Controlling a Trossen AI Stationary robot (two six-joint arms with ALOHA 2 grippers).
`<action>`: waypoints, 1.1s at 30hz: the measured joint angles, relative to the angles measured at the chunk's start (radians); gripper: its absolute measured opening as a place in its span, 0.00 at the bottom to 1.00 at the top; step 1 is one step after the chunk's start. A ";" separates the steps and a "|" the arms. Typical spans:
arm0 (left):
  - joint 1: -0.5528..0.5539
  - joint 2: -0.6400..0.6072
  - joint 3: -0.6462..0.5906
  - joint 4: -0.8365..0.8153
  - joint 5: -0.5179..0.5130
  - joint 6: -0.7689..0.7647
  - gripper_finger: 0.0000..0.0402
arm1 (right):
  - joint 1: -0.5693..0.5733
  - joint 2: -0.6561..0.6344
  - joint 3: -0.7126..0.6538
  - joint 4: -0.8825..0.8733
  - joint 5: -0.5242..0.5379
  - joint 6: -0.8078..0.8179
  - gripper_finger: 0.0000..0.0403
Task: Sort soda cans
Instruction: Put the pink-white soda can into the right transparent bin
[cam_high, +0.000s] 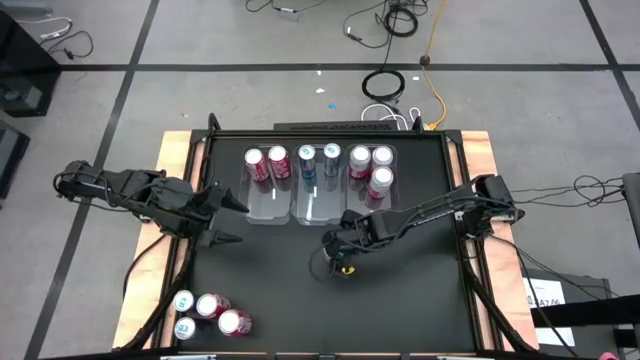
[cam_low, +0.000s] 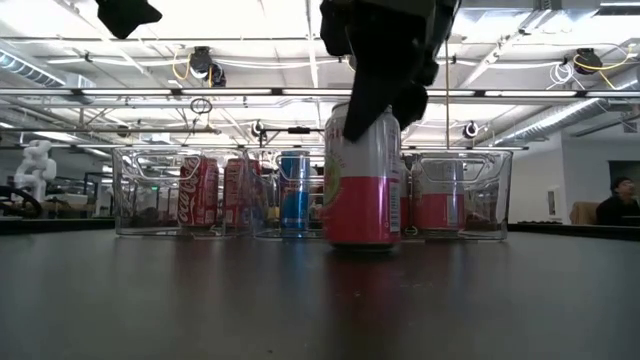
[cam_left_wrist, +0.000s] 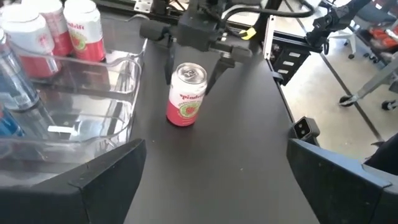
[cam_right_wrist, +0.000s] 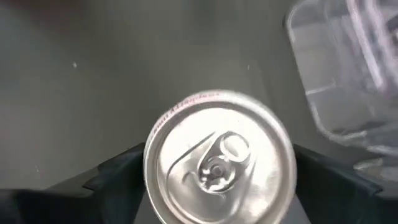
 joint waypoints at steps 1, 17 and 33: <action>0.000 0.000 0.000 0.000 0.000 0.014 0.99 | -0.003 0.000 -0.005 -0.002 -0.011 0.000 0.82; 0.000 -0.140 -0.136 0.092 -0.056 0.062 0.99 | -0.005 -0.130 0.030 -0.035 0.002 0.022 0.69; 0.000 -0.267 -0.366 0.239 -0.149 0.065 0.99 | -0.169 -0.336 0.072 -0.358 0.202 0.152 0.70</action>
